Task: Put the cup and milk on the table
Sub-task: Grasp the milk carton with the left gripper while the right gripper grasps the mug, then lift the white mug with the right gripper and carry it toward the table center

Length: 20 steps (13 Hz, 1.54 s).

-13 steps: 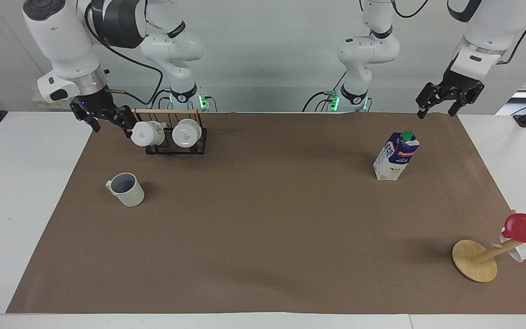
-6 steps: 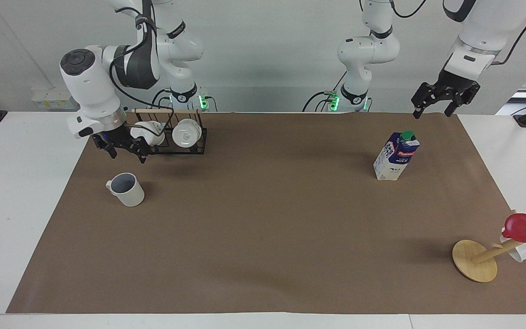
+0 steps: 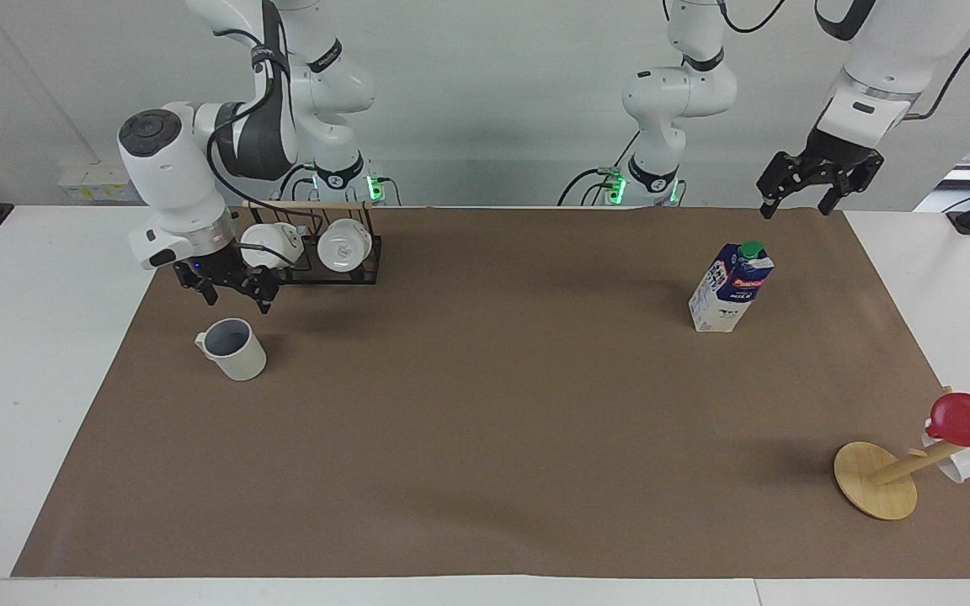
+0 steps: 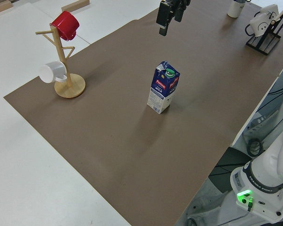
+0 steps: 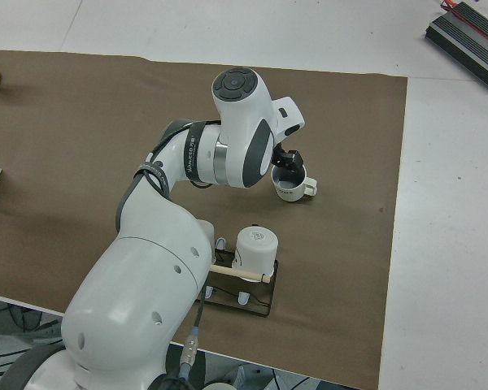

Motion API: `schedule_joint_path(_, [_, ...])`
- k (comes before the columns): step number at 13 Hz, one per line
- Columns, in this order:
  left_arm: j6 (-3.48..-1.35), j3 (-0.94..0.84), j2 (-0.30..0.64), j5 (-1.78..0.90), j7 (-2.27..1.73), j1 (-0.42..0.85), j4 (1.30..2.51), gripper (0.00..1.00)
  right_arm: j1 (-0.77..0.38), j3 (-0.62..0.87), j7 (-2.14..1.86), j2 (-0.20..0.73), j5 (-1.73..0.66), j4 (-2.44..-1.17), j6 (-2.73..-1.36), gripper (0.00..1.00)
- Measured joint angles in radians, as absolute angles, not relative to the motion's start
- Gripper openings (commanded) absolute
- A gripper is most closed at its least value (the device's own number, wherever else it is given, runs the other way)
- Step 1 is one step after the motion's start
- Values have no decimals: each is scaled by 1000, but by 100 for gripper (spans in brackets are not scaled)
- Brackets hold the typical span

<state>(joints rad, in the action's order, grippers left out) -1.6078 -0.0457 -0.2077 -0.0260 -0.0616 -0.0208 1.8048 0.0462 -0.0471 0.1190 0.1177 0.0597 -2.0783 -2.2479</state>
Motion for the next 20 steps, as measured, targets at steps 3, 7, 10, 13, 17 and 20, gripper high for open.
schedule_joint_path(3, [-1642, -42, -274, -26, -10, -21, 1928, 100, 46, -47, 117, 137, 60, -2102, -2274, 100])
schedule_joint_path(7, [-1743, -44, -311, -26, 18, -21, 2066, 100, 46, -47, 78, 137, 66, -2104, -2289, 29])
schedule_joint_path(10, [-1817, -44, -314, -26, 33, -21, 2111, 100, 46, -47, 19, 137, 66, -2104, -2290, 1])
schedule_joint_path(13, [-1897, -37, -314, -26, 69, -23, 2162, 100, 46, -47, 14, 137, 66, -2106, -2290, 0])
schedule_joint_path(17, [-1966, -30, -314, -26, 115, -47, 2239, 100, 46, -47, 17, 137, 66, -2104, -2290, 0])
schedule_joint_path(20, [-2050, -27, -313, -26, 131, -54, 2310, 100, 34, -37, 44, 135, 66, -2055, -2283, 0])
